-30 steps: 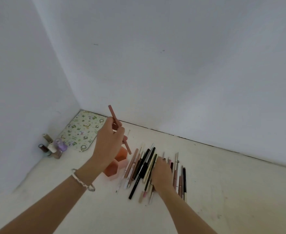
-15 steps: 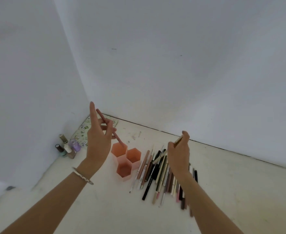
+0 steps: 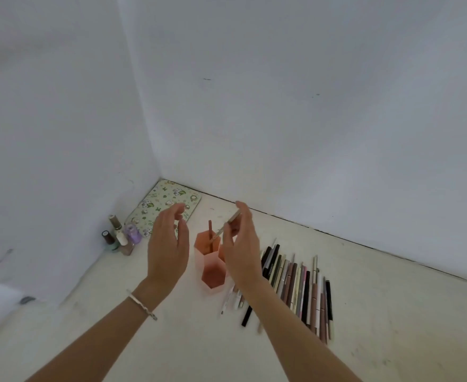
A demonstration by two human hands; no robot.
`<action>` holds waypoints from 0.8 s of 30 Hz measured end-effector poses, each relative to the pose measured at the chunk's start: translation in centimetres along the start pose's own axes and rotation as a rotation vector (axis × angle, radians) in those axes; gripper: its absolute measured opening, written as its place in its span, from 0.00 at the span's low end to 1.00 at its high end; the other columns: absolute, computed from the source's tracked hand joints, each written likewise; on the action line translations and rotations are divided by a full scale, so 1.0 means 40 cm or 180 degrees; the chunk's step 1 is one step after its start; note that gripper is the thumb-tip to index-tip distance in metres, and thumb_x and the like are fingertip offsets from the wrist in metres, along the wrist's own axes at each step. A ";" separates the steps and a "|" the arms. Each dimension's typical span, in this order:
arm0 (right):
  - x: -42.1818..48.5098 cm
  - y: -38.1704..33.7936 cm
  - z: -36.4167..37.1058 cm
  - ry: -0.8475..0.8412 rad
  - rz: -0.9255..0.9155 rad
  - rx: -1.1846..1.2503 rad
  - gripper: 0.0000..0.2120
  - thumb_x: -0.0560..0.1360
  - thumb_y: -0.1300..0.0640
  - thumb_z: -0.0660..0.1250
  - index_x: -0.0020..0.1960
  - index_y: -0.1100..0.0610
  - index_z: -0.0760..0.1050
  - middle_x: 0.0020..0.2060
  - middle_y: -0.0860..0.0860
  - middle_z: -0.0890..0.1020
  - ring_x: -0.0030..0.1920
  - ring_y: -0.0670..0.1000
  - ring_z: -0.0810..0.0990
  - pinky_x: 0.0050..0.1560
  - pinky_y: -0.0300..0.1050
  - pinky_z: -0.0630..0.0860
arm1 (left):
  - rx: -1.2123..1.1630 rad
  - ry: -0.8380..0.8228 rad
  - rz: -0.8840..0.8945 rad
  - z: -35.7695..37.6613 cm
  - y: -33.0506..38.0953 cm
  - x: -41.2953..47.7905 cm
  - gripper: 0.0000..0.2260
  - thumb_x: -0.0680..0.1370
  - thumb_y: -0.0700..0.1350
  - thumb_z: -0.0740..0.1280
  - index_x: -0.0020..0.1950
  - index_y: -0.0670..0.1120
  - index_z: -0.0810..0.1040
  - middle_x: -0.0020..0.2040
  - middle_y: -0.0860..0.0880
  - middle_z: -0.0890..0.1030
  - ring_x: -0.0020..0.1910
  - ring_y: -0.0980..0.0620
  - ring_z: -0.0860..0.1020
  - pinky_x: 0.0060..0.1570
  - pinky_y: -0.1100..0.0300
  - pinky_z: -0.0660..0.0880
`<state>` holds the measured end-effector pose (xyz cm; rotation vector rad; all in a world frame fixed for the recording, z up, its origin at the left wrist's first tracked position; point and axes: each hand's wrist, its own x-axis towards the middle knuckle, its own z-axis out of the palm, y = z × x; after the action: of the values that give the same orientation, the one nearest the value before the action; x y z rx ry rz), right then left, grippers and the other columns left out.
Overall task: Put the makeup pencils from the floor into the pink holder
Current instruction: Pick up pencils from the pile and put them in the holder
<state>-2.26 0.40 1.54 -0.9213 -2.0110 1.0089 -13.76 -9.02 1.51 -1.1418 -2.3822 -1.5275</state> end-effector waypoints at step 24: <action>0.007 0.264 -0.334 0.1184 0.1093 -0.0012 0.20 0.76 0.69 0.58 0.62 0.50 0.70 0.41 0.47 0.80 0.26 0.42 0.71 0.29 0.34 0.69 | 0.2414 -0.2827 -0.0285 0.480 0.148 0.004 0.13 0.76 0.32 0.61 0.56 0.42 0.80 0.54 0.45 0.81 0.54 0.46 0.81 0.44 0.59 0.74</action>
<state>11.48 10.08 -1.26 -1.3780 -1.5774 0.9277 -4.35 7.99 -3.53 -1.6768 -3.0680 0.0609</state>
